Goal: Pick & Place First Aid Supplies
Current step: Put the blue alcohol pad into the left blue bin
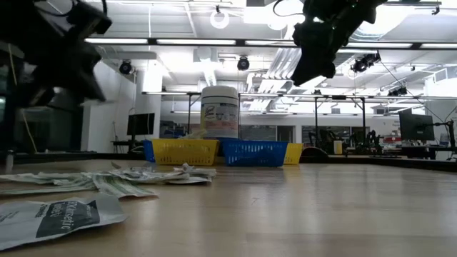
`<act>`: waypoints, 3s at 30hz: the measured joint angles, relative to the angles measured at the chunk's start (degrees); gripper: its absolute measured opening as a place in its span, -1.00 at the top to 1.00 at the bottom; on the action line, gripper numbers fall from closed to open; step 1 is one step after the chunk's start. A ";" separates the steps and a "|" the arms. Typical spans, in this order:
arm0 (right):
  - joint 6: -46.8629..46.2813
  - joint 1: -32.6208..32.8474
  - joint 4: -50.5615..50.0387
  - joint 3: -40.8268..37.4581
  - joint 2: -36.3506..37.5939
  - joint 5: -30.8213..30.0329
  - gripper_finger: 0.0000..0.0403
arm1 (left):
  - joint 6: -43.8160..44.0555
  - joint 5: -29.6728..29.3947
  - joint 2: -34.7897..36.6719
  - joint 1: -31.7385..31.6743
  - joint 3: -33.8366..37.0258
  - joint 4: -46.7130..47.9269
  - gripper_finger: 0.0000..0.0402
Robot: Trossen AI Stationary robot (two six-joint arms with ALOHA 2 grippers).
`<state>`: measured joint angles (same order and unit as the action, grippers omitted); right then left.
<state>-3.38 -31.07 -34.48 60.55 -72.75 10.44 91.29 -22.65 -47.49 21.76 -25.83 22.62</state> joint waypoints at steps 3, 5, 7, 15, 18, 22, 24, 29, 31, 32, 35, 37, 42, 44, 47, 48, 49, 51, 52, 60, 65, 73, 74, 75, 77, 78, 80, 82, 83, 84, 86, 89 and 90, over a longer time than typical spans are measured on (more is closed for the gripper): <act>-0.02 0.00 0.02 0.00 0.02 -0.64 0.37 | -2.07 -6.02 0.02 -0.02 -1.85 0.05 1.00; -0.31 0.00 0.02 0.00 0.00 -1.06 0.37 | -3.38 -10.25 0.02 -0.02 -2.98 -0.09 1.00; -0.56 0.00 0.02 0.00 0.00 -1.10 0.37 | -4.90 -14.73 0.02 -0.26 -3.84 -0.12 1.00; -1.14 0.00 0.65 0.00 0.00 -1.94 0.37 | -18.31 -7.55 0.09 -16.49 -5.35 -1.29 1.00; -1.83 0.00 1.44 0.00 0.01 -4.24 0.37 | -26.41 0.97 0.08 -25.45 -5.35 -3.84 1.00; -2.20 -0.01 2.82 0.00 0.00 -6.97 0.37 | -36.01 10.40 0.07 -37.26 -5.37 -5.58 1.00; -2.88 -0.02 3.21 0.00 0.00 -8.30 0.37 | -40.26 14.38 0.08 -43.19 -5.39 -5.76 1.00; -4.75 -0.01 3.85 0.00 0.00 -11.27 0.37 | -49.82 26.33 -1.41 -58.00 -5.41 -7.41 1.00; -5.61 0.00 4.24 0.00 0.00 -12.32 0.37 | -53.03 30.75 -2.91 -63.35 -5.41 -9.68 1.00; -5.73 0.00 4.41 0.00 0.00 -13.02 0.37 | -54.40 32.88 -3.91 -65.73 -5.41 -11.00 1.00; -5.93 -0.02 5.02 0.00 0.00 -14.22 0.37 | -58.07 37.85 -7.62 -72.26 -5.41 -14.52 1.00; -6.98 -0.02 5.63 0.00 0.01 -14.86 0.37 | -60.11 40.76 -10.81 -75.89 -5.43 -17.12 1.00; -8.59 -0.02 5.95 0.00 0.00 -16.57 0.37 | -62.27 48.06 -20.07 -81.92 -5.43 -25.79 1.00; -8.62 -0.02 5.94 0.00 0.00 -16.55 0.37 | -62.51 49.44 -23.40 -83.12 -5.43 -29.32 1.00; -8.63 -0.02 5.92 0.00 0.00 -16.55 0.37 | -62.55 49.56 -27.54 -83.95 -5.44 -33.85 1.00; -8.63 -0.02 5.92 0.00 0.00 -16.55 0.37 | -62.57 49.29 -28.74 -84.13 -5.67 -34.44 1.00; -8.63 -0.02 5.92 0.00 0.00 -16.55 0.37 | -62.86 48.70 -29.96 -84.08 -6.22 -34.47 1.00; -8.65 -0.02 5.95 0.00 0.01 -16.55 0.37 | -64.62 46.98 -32.23 -84.02 -7.92 -34.37 1.00; -8.82 -0.02 5.95 0.00 0.00 -16.58 0.37 | -65.87 46.30 -33.27 -84.02 -9.02 -34.49 1.00; -10.29 -0.02 5.95 0.00 0.00 -17.89 0.37 | -78.44 42.57 -39.81 -84.00 -17.84 -30.41 1.00; -10.21 0.00 5.92 0.00 0.00 -18.02 0.37 | -81.01 41.81 -41.57 -82.76 -20.22 -27.57 1.00; -9.04 -0.03 5.88 0.00 0.01 -18.92 0.37 | -83.13 33.53 -41.59 -76.72 -20.51 -26.98 1.00; -8.95 -0.04 5.86 0.00 0.00 -18.91 0.37 | -83.07 32.20 -41.59 -76.16 -20.49 -26.93 1.00; -8.60 -0.04 5.86 0.00 0.02 -18.91 0.37 | -82.44 30.79 -41.59 -75.66 -20.51 -26.91 1.00; -8.19 -0.04 5.84 0.00 0.00 -18.85 0.37 | -80.24 28.94 -41.59 -74.91 -20.49 -26.65 1.00; -8.17 -0.04 5.80 0.00 0.00 -18.73 0.37 | -78.83 27.82 -41.59 -74.67 -20.50 -26.22 1.00; -8.17 -0.04 5.55 0.00 0.02 -18.69 0.37 | -76.20 26.36 -41.59 -74.42 -20.50 -24.92 1.00; -8.17 -0.04 5.12 0.00 0.00 -18.67 0.37 | -74.39 26.29 -41.59 -74.47 -20.49 -23.74 1.00; -8.17 -0.04 4.87 0.00 0.00 -18.67 0.37 | -73.61 26.29 -41.59 -74.47 -20.49 -23.10 1.00; -8.17 -0.04 4.68 0.00 0.00 -18.67 0.37 | -72.71 26.12 -41.59 -74.51 -20.51 -22.23 1.00; -8.15 -0.04 4.35 0.00 0.00 -18.67 0.37 | -70.47 25.59 -41.59 -74.58 -20.49 -20.28 1.00; -8.15 -0.04 3.68 0.00 0.00 -18.65 0.37 | -68.44 24.64 -41.59 -74.59 -20.51 -18.21 1.00; -8.15 -0.04 3.57 0.00 0.00 -18.63 0.37 | -68.37 24.61 -41.59 -74.58 -20.49 -17.97 0.99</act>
<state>-11.53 -31.11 -30.91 60.55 -72.75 -8.19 22.92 1.96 -89.08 -52.82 -46.33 4.65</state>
